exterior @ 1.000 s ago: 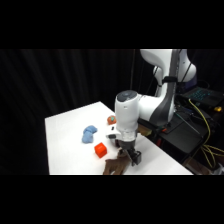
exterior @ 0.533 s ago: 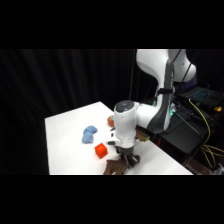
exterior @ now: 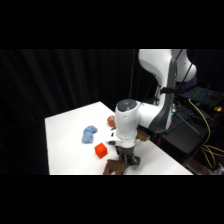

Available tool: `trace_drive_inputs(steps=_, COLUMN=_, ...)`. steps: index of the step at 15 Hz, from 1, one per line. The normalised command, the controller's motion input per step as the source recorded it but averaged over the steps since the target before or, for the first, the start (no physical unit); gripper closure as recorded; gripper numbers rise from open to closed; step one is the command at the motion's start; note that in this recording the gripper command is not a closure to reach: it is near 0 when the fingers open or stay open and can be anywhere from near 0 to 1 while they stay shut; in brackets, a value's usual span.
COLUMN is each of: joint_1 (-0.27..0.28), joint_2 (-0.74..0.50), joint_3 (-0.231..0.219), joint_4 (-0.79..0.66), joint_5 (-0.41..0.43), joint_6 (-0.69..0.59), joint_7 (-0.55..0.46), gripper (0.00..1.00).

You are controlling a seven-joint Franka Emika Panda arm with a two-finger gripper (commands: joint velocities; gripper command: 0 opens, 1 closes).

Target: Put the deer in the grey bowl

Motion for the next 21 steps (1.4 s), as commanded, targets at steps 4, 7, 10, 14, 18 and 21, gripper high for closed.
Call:
trace_drive_inputs(steps=4, joint_1=0.133, joint_2=-0.49, joint_3=-0.159, joint_4=-0.03, joint_5=-0.184, joint_6=-0.48, joint_7=0.18, gripper=0.63)
trace_drive_inputs(steps=7, joint_1=-0.012, joint_2=-0.5, joint_3=-0.078, joint_4=-0.01, joint_5=-0.18, joint_6=-0.46, joint_7=0.1, gripper=0.63)
trace_drive_inputs(steps=10, joint_1=-0.106, joint_2=-0.49, joint_3=-0.019, joint_4=-0.1, joint_5=-0.158, joint_6=-0.4, joint_7=0.03, gripper=0.63)
trace_drive_inputs(steps=14, joint_1=-0.215, joint_2=-0.57, joint_3=0.009, joint_4=-0.3, joint_5=-0.044, joint_6=-0.3, joint_7=-0.19, gripper=0.63)
trace_drive_inputs(steps=18, joint_1=-0.221, joint_2=-0.62, joint_3=-0.031, joint_4=-0.44, joint_5=0.04, joint_6=-0.18, joint_7=-0.28, gripper=0.63)
trace_drive_inputs(steps=21, joint_1=-0.152, joint_2=-0.43, joint_3=-0.047, joint_4=-0.39, joint_5=0.102, joint_6=-0.06, joint_7=-0.25, gripper=0.63)
